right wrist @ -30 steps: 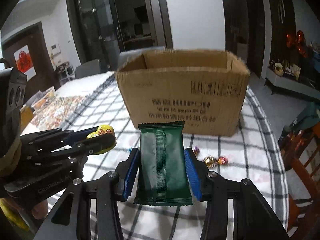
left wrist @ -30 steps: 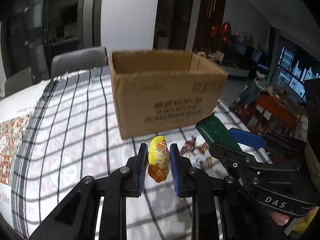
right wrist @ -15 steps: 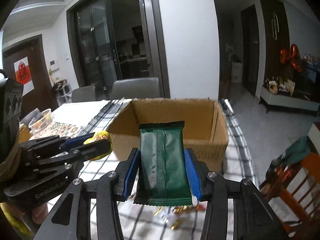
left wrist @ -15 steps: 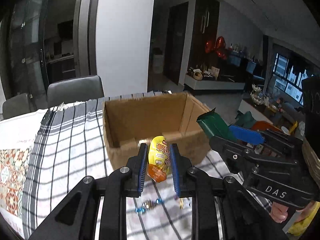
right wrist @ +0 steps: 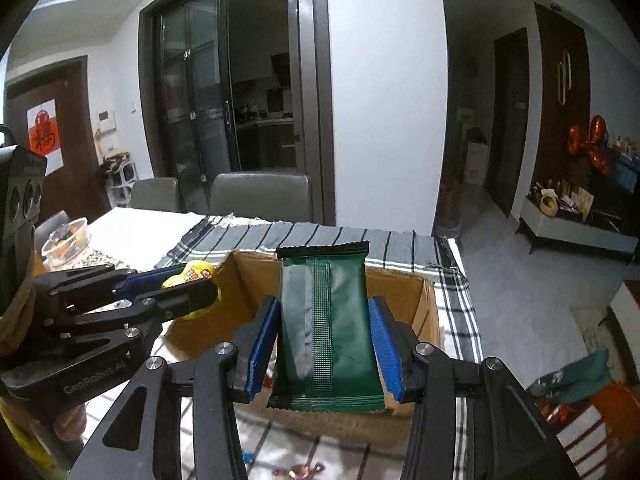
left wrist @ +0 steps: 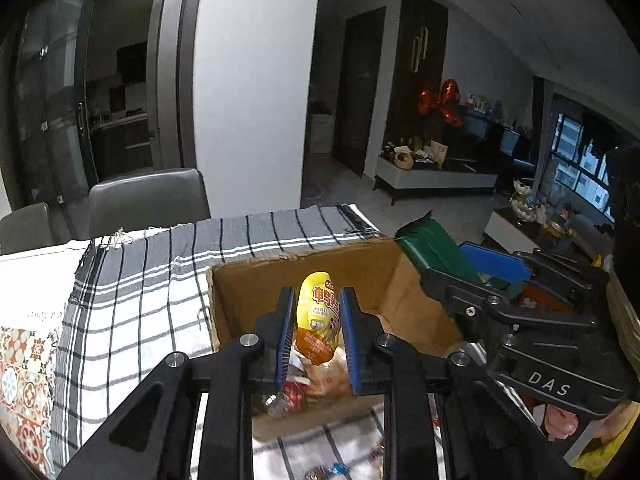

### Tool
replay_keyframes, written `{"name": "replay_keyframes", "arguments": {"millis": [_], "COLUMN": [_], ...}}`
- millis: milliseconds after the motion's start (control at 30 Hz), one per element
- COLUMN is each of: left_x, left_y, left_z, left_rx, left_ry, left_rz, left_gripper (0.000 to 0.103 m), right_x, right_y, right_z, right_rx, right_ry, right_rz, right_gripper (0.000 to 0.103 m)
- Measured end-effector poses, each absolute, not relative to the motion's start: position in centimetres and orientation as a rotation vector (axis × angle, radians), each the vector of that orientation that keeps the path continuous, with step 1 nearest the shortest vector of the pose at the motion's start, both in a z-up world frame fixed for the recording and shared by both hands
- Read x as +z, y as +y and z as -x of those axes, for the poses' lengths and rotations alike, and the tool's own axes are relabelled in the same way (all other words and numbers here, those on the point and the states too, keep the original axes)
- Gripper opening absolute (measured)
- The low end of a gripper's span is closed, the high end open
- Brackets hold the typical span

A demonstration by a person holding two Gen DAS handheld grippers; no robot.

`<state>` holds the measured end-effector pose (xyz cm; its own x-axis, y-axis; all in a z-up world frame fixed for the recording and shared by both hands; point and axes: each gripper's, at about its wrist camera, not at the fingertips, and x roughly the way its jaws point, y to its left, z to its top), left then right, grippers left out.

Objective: Organize snacks
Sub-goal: 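Open both tools to drop the snacks into the box, then move both tools back to the remaining candies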

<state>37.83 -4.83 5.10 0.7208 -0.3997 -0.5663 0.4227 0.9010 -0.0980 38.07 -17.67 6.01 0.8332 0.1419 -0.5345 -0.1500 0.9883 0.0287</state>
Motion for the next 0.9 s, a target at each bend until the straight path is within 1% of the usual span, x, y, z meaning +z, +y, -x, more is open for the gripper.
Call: {"name": "replay_keyframes", "arguments": {"millis": [100, 133, 167, 200, 367, 600, 900], "left_x": [4.5, 4.3, 4.2, 4.1, 4.0, 4.4, 2.4], "left_y": [-4.9, -5.0, -5.2, -5.2, -5.2, -5.3, -4.7], "left_z": [-39.1, -39.4, -39.5, -39.5, -37.7, -32.9, -27.8], "left_rx": [-0.439, -0.433, -0.426, -0.413, -0.397, -0.371, -0.358], "left_ry": [0.631, 0.636, 0.641, 0.643, 0.606, 0.552, 0.593], "left_rz": [-0.029, -0.032, -0.038, -0.042, -0.071, -0.143, -0.137], "left_gripper": [0.025, 0.037, 0.056, 0.060, 0.060, 0.061, 0.062], "right_x": [5.6, 5.5, 5.4, 5.3, 5.1, 5.2, 3.2], "right_y": [-18.0, -18.3, -18.6, -18.9, -19.9, -19.8, -18.7], "right_z": [-39.4, -39.7, -39.8, -39.7, -38.3, -34.1, -29.3], "right_rx": [0.142, 0.128, 0.119, 0.104, 0.047, 0.050, 0.143], "right_ry": [0.585, 0.592, 0.590, 0.585, 0.568, 0.540, 0.573], "right_rz": [0.005, -0.002, -0.011, -0.020, -0.009, 0.002, -0.002], "right_gripper": [0.049, 0.054, 0.063, 0.065, 0.065, 0.065, 0.065]}}
